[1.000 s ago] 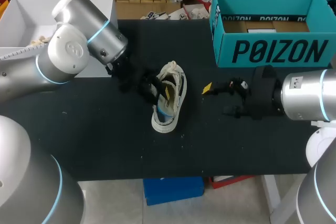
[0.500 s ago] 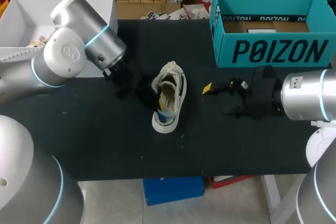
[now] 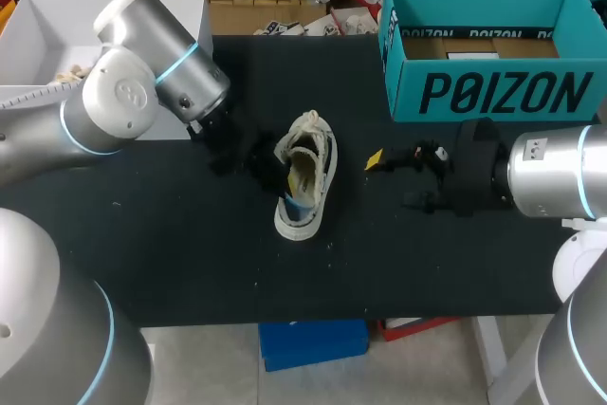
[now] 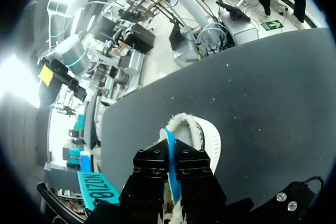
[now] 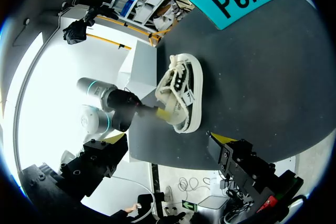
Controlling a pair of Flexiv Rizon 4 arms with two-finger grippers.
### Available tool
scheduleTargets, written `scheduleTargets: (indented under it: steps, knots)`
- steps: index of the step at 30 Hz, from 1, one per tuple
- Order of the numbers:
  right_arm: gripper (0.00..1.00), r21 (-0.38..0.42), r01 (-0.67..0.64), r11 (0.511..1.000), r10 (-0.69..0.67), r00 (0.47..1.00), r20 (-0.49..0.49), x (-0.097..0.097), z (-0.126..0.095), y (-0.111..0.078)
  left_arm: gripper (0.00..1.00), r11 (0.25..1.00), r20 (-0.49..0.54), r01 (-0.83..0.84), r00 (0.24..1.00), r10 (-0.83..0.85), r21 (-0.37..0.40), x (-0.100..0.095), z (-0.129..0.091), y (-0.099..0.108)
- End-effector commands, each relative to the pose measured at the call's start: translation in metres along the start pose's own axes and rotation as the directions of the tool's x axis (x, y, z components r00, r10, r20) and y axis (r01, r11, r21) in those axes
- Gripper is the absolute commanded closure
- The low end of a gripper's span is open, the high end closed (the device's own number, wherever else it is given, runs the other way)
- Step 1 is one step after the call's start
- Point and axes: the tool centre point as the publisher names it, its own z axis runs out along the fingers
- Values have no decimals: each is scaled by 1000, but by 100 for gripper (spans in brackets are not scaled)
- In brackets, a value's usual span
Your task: Take the shoe out of the shoebox, open the shoe tongue, remove and reinsert the insole, then place the shoe into the shoebox
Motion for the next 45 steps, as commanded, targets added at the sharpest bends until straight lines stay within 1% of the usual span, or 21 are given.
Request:
scheduleTargets:
  steps: [1, 9, 13, 14, 15, 16, 18, 20, 22, 25, 26, 30, 31, 36, 45]
  knots:
    - [0, 0, 0, 1000, 0, 1000, 2, 0, 0, 0, 100, 1000, -15, 3, 1000, -2, 27, -1, 12, -1]
    - [0, 0, 0, 1000, 0, 1000, 2, 0, 0, 0, 100, 996, -67, 37, 997, -32, 78, 9, 26, -6]
    - [0, 0, 0, 1000, 0, 1000, 2, 0, 0, 0, 100, 993, -96, 50, 995, -40, 111, 12, 27, -7]
    - [0, 0, 0, 1000, 0, 1000, 2, 0, 0, 0, 98, 992, -99, 52, 994, -40, 113, 12, 25, -7]
    - [0, 0, 0, 1000, 0, 1000, 2, 0, 0, 0, 88, 991, -105, 54, 994, -41, 123, 11, 21, -8]
    - [0, 0, 0, 1000, 0, 1000, 2, 0, 0, 0, 76, 989, -110, 52, 993, -37, 137, 10, 18, -10]
    - [0, 0, 0, 1000, 0, 1000, 2, 0, 0, 0, 56, 990, -115, 38, 993, -22, 138, 6, 10, -13]
    - [0, 0, 0, 1000, 0, 1000, 2, 0, 0, 0, 47, 989, -121, 30, 993, -13, 143, 3, 1, -17]
    - [0, 0, 0, 1000, 0, 1000, 2, 0, 0, 0, 43, 989, -115, 23, 993, -6, 148, 0, -6, -20]
    - [0, 0, 0, 1000, 0, 1000, 2, 0, 0, 0, 45, 990, -115, 3, 993, 13, 142, -6, -15, -25]
    - [0, 0, 0, 1000, 0, 1000, 2, 0, 0, 0, 47, 990, -114, -2, 993, 18, 140, -7, -17, -25]
    - [0, 0, 0, 1000, 0, 1000, 2, 0, 0, 0, 64, 990, -133, -13, 991, 32, 137, -9, -18, -23]
    - [0, 0, 0, 1000, 0, 1000, 2, 0, 0, 0, 66, 990, -145, -15, 989, 36, 141, -10, -17, -24]
    - [0, 0, 0, 1000, 0, 1000, 2, 0, 0, 0, 71, 986, -187, -11, 981, 43, 166, -7, -8, -27]
    - [0, 0, 0, 1000, 0, 1000, 2, 0, 0, 0, 73, 984, -239, 0, 970, 44, 179, 1, 0, -32]
